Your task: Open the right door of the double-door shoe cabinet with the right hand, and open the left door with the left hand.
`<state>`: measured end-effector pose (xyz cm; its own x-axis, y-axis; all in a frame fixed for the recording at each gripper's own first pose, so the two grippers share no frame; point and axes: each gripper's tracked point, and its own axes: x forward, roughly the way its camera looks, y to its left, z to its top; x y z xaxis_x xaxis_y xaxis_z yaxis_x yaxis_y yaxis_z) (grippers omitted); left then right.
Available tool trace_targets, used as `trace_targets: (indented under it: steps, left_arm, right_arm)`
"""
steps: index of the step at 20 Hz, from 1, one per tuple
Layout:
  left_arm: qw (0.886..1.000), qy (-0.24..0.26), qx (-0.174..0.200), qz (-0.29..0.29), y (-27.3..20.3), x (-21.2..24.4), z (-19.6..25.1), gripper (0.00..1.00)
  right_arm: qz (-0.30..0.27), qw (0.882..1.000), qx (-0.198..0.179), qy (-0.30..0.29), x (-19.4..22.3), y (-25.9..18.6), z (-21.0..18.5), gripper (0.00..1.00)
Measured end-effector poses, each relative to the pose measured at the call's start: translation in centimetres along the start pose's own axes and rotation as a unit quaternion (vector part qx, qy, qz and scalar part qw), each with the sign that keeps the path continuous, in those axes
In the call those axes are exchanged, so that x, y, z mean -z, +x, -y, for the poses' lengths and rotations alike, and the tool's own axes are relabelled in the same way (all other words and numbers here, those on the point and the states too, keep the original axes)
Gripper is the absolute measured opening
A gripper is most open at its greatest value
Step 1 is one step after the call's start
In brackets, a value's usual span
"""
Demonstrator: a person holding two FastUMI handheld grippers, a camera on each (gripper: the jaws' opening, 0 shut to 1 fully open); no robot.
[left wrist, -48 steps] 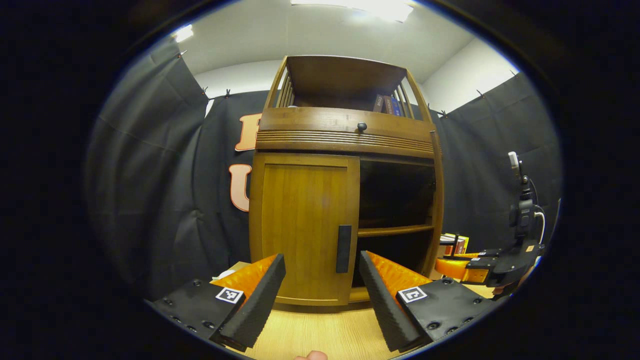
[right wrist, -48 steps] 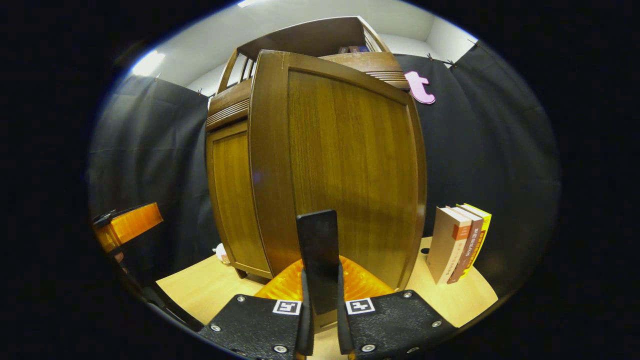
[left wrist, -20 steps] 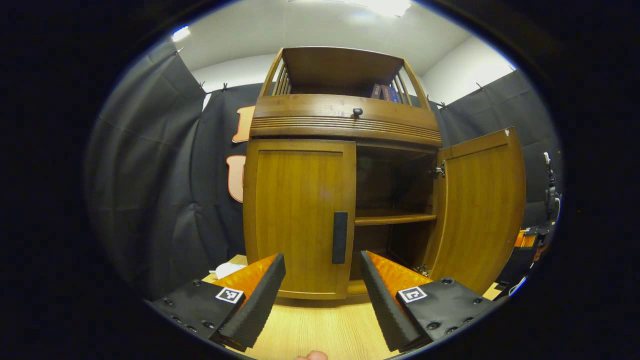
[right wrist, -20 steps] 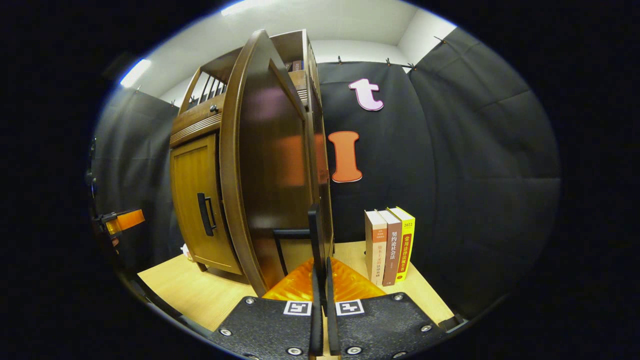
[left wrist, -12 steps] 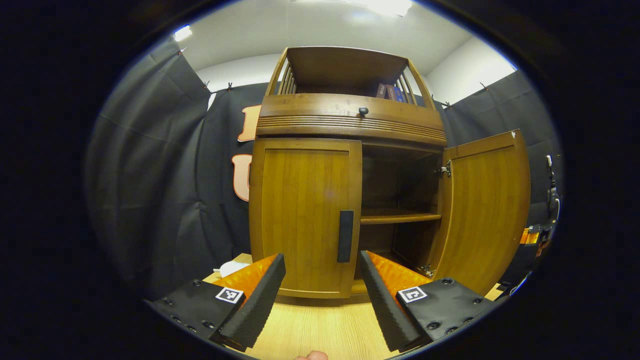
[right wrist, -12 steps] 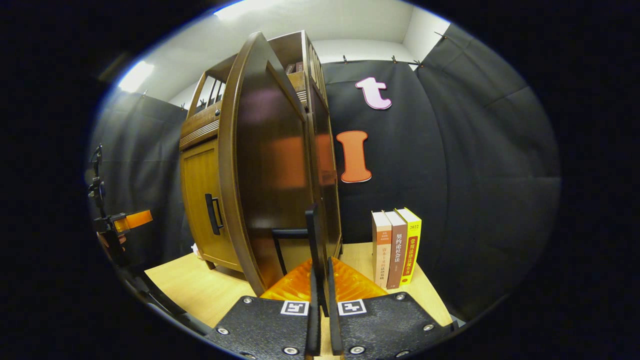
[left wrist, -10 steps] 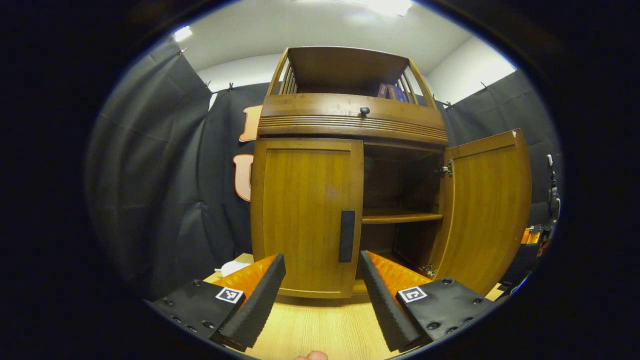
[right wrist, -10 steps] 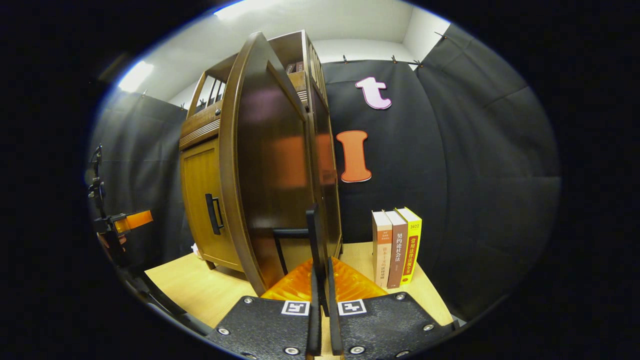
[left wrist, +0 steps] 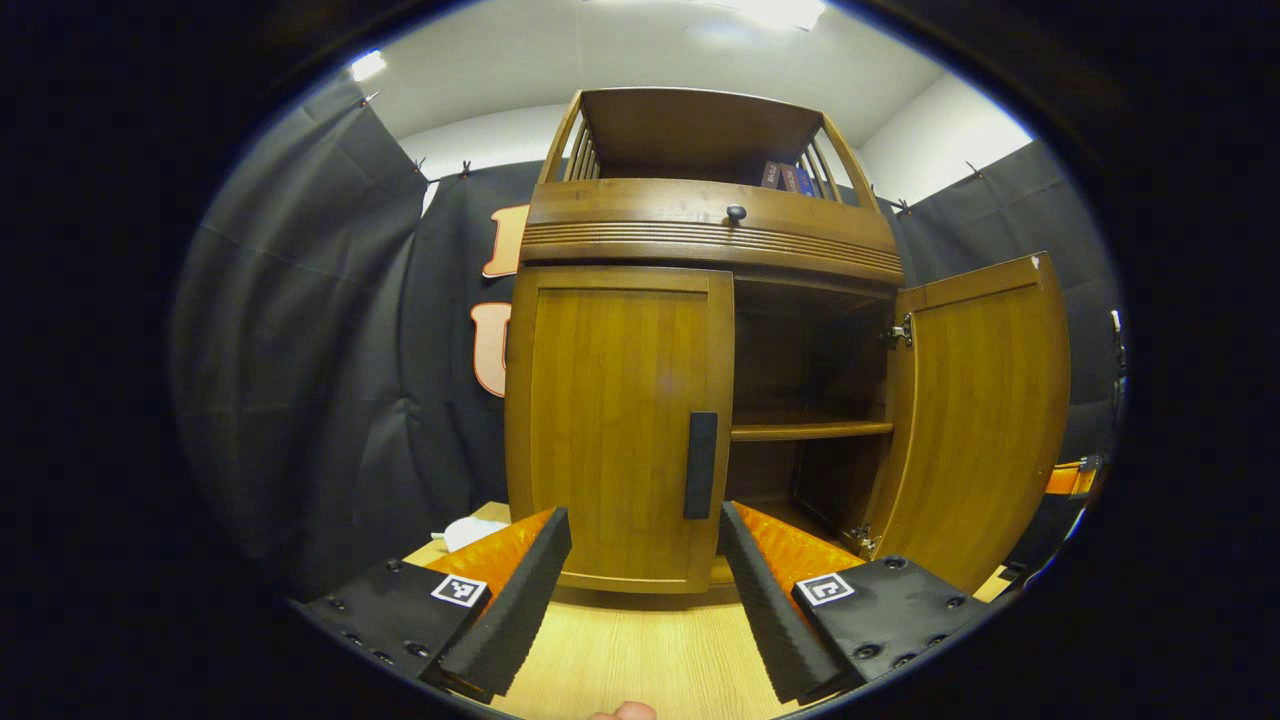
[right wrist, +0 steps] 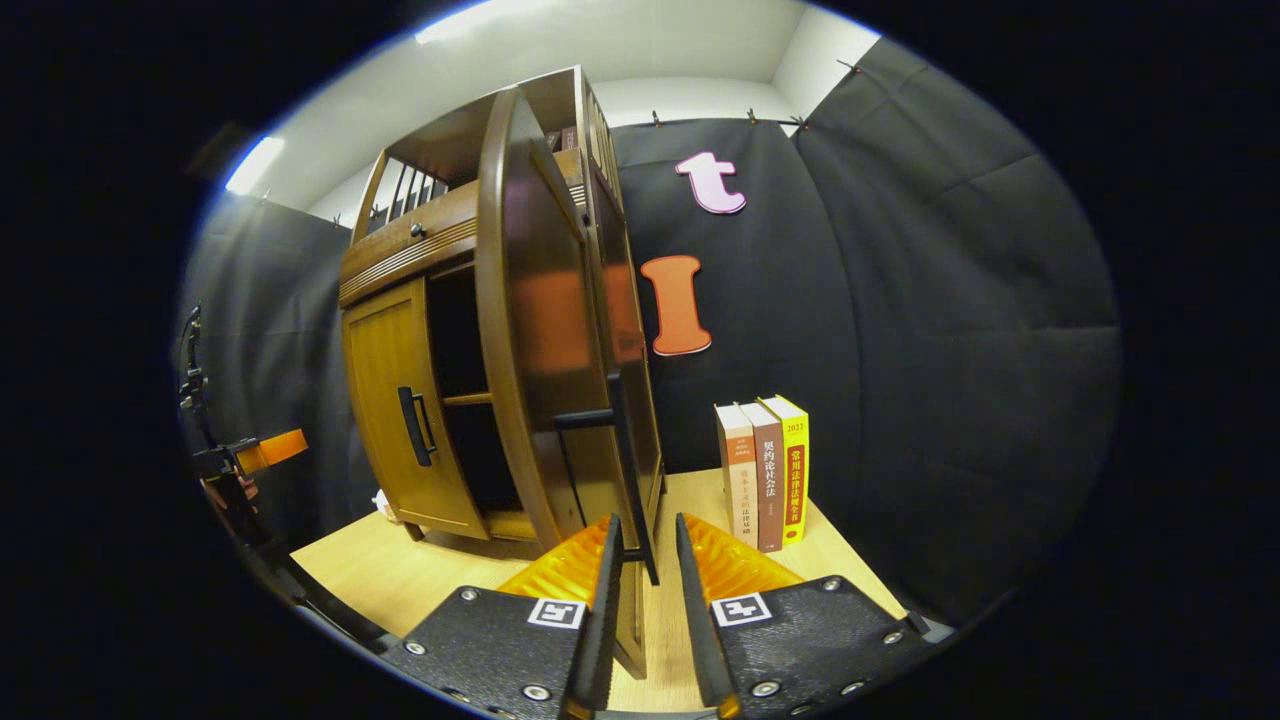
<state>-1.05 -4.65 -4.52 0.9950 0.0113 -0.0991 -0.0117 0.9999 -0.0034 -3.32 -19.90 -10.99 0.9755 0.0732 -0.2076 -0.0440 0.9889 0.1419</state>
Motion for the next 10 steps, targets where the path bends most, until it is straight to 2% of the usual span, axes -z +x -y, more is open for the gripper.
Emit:
trace_targets:
  steps: [2,3,4,6,8,9,10]
  left_arm:
    - [1.0,0.002,0.01,-0.005,0.1,0.6,0.2,0.98]
    - [1.0,0.006,0.012,-0.005,0.2,0.7,0.1,0.98]
    - [1.0,0.01,0.014,-0.004,0.2,0.6,0.0,0.98]
    - [1.0,0.017,0.022,-0.001,0.6,0.7,0.0,0.97]
    - [0.999,0.014,0.034,-0.002,2.3,0.7,0.9,0.97]
    - [0.999,0.004,0.048,-0.002,3.5,0.5,1.9,0.97]
    - [0.999,-0.005,0.051,0.0,4.3,0.6,1.9,0.98]
  right_arm:
    - [0.013,1.0,0.015,-0.001,-0.6,-1.2,-0.4,0.41]
    - [0.017,1.0,0.021,0.003,-1.0,-2.0,-0.7,0.5]
    - [0.019,0.999,0.025,0.007,-1.3,-2.4,-0.9,0.54]
    - [0.025,0.999,0.031,0.011,-2.3,-3.2,-1.3,0.57]
    - [0.031,0.999,0.023,0.012,-3.2,-3.9,-2.2,0.72]
    - [0.034,0.999,0.025,0.007,-3.6,-4.0,-2.4,0.63]
    - [0.038,0.999,0.032,0.001,-3.8,-4.1,-2.3,0.8]
